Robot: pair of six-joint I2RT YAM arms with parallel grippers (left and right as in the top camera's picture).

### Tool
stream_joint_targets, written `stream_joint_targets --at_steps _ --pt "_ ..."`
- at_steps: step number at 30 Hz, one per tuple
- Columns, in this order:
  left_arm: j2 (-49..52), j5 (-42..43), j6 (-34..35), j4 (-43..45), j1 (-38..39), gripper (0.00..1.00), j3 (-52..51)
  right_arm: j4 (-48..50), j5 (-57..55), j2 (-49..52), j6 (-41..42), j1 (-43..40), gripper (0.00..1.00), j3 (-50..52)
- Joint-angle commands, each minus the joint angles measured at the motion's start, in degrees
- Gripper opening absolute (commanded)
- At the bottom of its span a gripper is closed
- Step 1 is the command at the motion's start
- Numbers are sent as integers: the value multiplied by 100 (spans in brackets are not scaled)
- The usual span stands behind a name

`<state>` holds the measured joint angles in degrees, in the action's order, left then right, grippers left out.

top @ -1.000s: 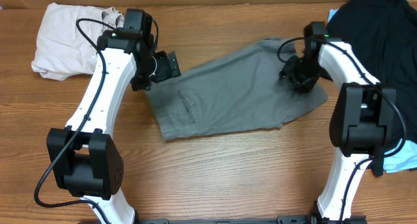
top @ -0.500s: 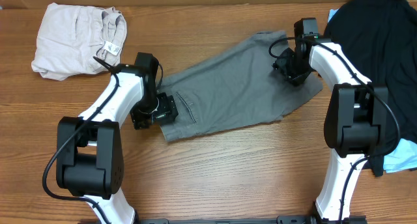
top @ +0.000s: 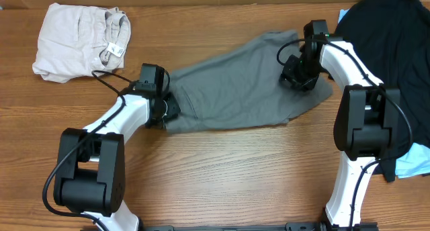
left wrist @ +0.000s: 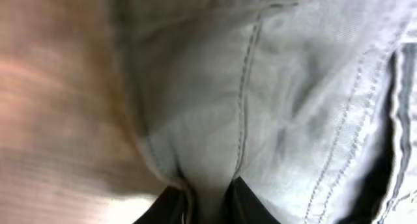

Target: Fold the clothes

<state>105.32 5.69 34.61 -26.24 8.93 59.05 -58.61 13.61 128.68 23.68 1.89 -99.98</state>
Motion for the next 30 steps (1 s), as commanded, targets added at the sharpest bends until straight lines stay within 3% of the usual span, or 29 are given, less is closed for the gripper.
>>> stream_joint_targets --at_steps 1,6,10,12,19,23,30 --pt "409 -1528 -2 634 7 24 -437 -343 166 -348 -807 -9 49 -614" --pt "407 -2354 -1071 1679 0 45 -413 -579 -155 -557 -894 -9 61 -841" --pt "407 -2544 -1810 1910 -50 49 -210 -503 -354 -533 -898 -9 65 -800" --pt "393 -2271 -1915 1561 -118 49 28 -442 -417 -533 -938 -9 66 -798" --pt "372 79 -1923 -1281 -483 42 1419 374 -802 -529 -1871 -9 71 -798" --pt "376 782 -1919 -1517 -595 55 1556 610 -734 -529 -2382 -9 74 -798" --pt "378 201 -1659 -1502 -601 58 1108 699 -79 -529 -2717 -9 77 -798"
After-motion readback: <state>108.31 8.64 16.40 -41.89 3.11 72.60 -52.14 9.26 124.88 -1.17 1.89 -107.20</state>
